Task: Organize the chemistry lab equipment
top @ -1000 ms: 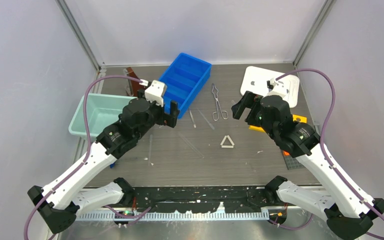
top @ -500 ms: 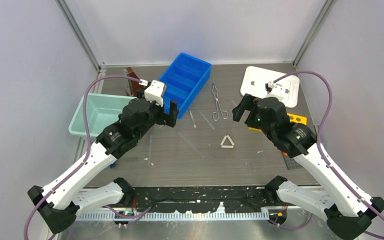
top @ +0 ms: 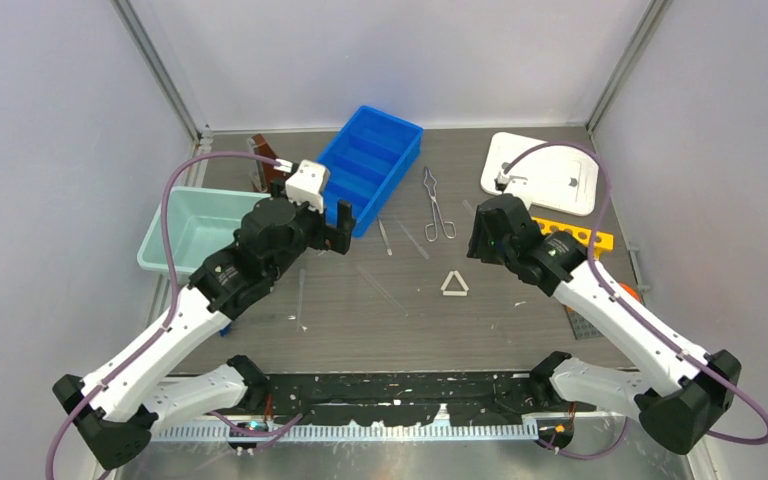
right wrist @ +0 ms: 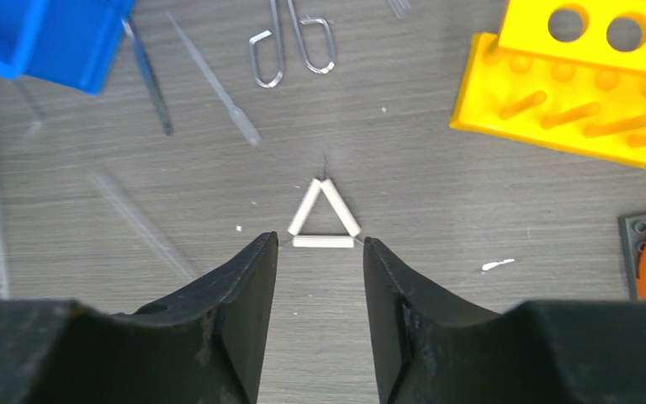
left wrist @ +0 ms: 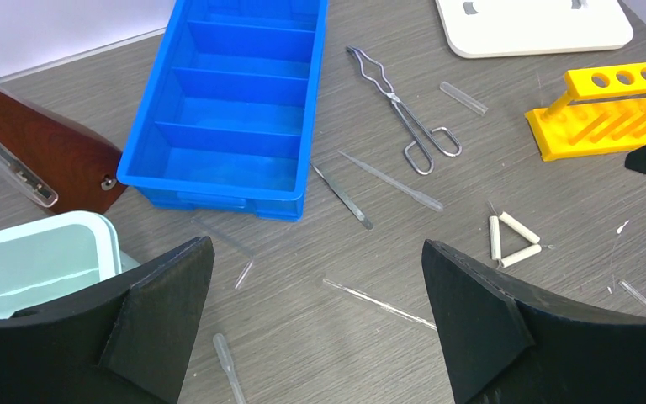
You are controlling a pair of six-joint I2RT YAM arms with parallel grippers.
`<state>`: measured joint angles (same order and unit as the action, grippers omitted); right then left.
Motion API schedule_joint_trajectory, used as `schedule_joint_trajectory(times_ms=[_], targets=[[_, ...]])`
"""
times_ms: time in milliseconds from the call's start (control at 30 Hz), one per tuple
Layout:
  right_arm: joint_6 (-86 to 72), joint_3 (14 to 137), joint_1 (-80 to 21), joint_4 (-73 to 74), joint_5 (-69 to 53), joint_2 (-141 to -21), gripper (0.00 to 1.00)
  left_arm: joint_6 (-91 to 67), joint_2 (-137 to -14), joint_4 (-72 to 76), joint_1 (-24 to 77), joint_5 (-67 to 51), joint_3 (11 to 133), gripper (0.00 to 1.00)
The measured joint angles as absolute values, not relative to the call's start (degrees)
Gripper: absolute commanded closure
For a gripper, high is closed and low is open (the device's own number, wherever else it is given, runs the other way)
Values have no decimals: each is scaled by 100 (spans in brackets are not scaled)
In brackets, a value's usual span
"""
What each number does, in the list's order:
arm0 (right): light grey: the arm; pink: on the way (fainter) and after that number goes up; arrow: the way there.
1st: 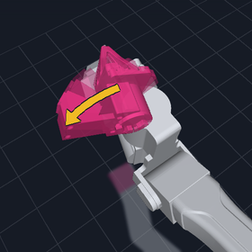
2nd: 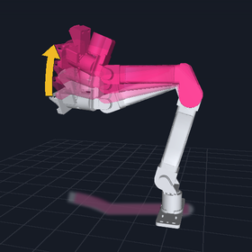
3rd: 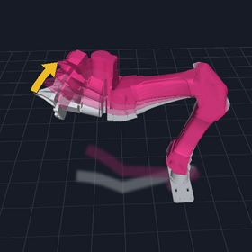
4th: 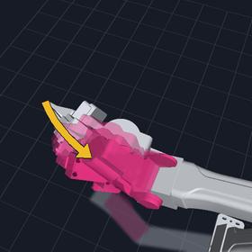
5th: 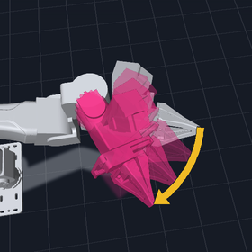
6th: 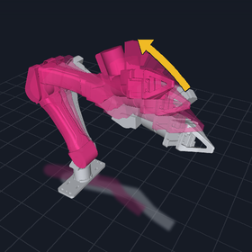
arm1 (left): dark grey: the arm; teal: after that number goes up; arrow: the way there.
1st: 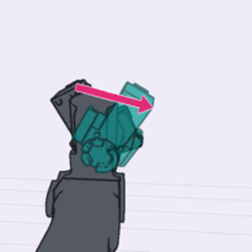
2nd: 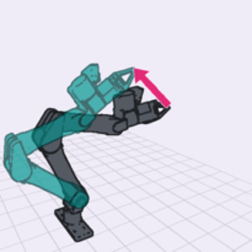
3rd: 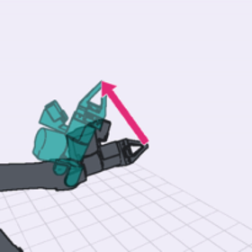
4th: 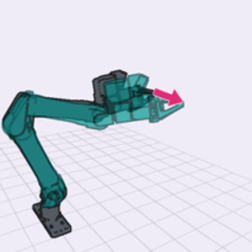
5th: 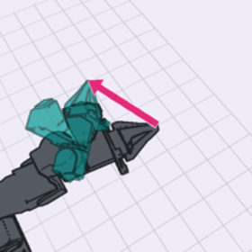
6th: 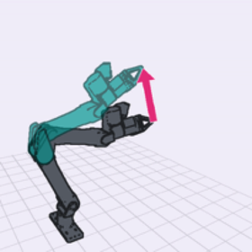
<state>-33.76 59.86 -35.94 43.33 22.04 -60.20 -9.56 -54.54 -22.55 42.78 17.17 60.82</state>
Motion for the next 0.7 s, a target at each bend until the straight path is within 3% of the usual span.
schedule_joint_trajectory(times_ms=[700], targets=[[-2982, 4984, -3592, 3400, 1824, -7754, 57, -875, -5384, -2252, 4278, 1758, 6082, 2]])
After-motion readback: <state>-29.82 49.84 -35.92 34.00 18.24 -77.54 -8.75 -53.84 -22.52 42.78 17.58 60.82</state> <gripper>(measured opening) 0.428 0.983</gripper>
